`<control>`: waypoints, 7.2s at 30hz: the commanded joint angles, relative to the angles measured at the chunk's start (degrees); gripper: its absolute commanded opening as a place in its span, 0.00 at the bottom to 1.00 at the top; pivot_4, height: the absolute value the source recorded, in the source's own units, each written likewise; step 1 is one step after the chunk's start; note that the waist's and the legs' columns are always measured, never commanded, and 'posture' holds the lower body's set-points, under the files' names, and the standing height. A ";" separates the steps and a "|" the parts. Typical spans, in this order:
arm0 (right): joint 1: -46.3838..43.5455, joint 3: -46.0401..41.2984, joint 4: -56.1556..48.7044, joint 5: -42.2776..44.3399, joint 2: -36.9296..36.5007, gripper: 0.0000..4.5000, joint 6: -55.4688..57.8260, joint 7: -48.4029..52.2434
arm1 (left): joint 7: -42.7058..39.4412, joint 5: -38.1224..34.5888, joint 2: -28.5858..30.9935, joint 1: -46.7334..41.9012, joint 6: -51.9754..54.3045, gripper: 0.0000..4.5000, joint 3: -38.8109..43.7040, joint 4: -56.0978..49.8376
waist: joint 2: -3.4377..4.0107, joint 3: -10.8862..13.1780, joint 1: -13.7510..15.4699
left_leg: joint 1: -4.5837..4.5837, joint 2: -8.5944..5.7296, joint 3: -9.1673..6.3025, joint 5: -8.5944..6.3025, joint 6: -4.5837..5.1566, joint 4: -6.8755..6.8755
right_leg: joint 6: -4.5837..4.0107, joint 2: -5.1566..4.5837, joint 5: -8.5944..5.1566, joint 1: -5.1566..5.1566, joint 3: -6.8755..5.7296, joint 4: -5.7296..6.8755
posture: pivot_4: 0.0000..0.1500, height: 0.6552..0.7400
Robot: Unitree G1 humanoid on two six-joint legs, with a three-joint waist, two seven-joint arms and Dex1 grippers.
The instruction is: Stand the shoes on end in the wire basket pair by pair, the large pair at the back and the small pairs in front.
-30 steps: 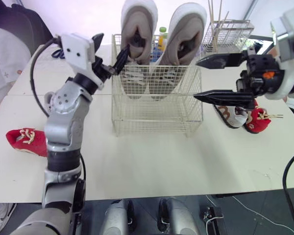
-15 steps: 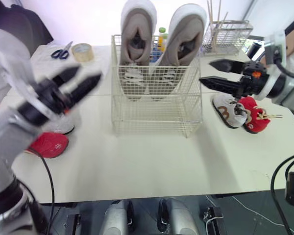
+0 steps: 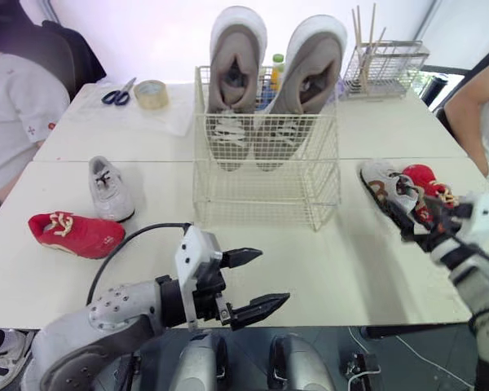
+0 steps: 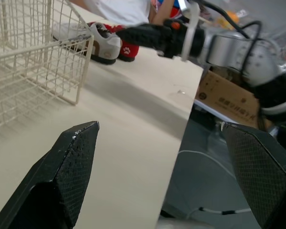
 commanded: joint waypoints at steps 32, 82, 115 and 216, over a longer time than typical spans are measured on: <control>-28.36 9.76 55.46 -14.45 -1.25 1.00 -31.59 6.07 | 3.03 7.31 -0.78 3.84 -6.80 0.96 1.37 0.79 | 0.05 -0.01 -1.39 | -0.04 0.01 0.00 -0.06 0.12 -0.04 | 0.15 0.03 0.06 -0.02 0.01 -0.11 | 1.00 1.00; -61.36 30.78 15.52 10.17 -26.91 0.11 -7.46 69.51 | 1.61 -53.91 21.83 0.70 -3.86 1.00 35.30 19.61 | -0.11 0.64 -2.26 | -0.11 -0.08 -0.04 0.20 -0.35 -0.71 | -0.17 -0.35 -0.14 -0.31 -0.13 -0.30 | 1.00 1.00; -62.22 30.15 20.61 7.67 -21.75 0.74 2.02 60.97 | 5.48 -53.51 11.04 -2.78 -6.76 0.18 20.74 14.47 | -0.21 0.70 -2.30 | -0.11 -0.13 -0.06 0.33 -0.53 -0.69 | 0.00 -0.17 -0.04 -0.27 -0.13 -0.22 | 1.00 1.00; -78.63 29.81 81.83 -15.05 -9.44 0.82 -31.80 71.92 | 7.36 -30.19 18.72 2.66 -9.49 0.64 26.91 8.80 | -0.24 0.75 -2.62 | -0.34 -0.03 0.15 0.33 -0.55 -0.83 | -0.01 -0.06 -0.02 -0.59 -0.07 -0.34 | 1.00 1.00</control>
